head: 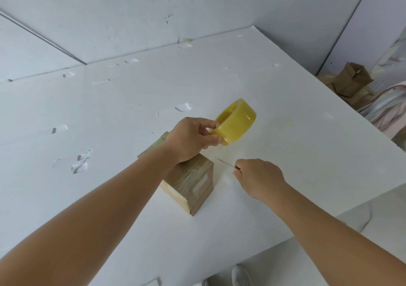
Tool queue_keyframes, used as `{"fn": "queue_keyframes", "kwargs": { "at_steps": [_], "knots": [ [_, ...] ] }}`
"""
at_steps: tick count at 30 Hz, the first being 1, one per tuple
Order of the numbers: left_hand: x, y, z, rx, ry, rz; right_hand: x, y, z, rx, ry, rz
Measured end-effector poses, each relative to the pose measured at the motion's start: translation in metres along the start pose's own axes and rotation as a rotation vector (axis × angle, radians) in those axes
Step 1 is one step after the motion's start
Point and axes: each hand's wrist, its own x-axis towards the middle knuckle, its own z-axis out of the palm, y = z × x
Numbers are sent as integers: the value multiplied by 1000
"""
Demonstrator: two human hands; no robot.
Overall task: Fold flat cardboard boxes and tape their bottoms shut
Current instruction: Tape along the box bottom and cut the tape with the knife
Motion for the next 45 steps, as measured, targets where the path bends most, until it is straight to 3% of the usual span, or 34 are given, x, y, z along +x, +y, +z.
{"fn": "queue_keyframes", "kwargs": {
  "at_steps": [4, 6, 8, 10, 12, 16, 22, 27, 33, 40, 45],
  "knots": [
    [1, 1, -2, -10, -11, -23, 5, 6, 25, 54, -25, 41],
    [1, 2, -2, 0, -17, -35, 5, 5, 24, 174, 40, 36],
    [2, 3, -2, 10, -11, -43, 1, -3, 9, 611, 59, 65],
    [3, 4, -1, 35, -1, -53, -4, -20, -9, 1079, -55, 74],
    [3, 5, 0, 66, 9, -61, -3, -35, -15, 1288, -135, 82],
    [1, 4, 1, 77, 30, -66, 1, -54, -15, 1634, -128, 225],
    [0, -2, 8, 36, 114, -43, -1, -66, -10, 1571, -14, 300],
    [5, 8, 0, -263, 273, 8, -1, -68, -7, 1576, 52, 330],
    [-12, 7, -18, -432, 388, 103, 0, -64, -4, 1577, 3, 305],
    [-49, -16, -17, -369, 453, 123, 3, -61, 2, 1529, -80, 309],
    [-51, -21, -12, -354, 512, 86, 0, -57, 16, 1360, -142, 341]
  ]
}}
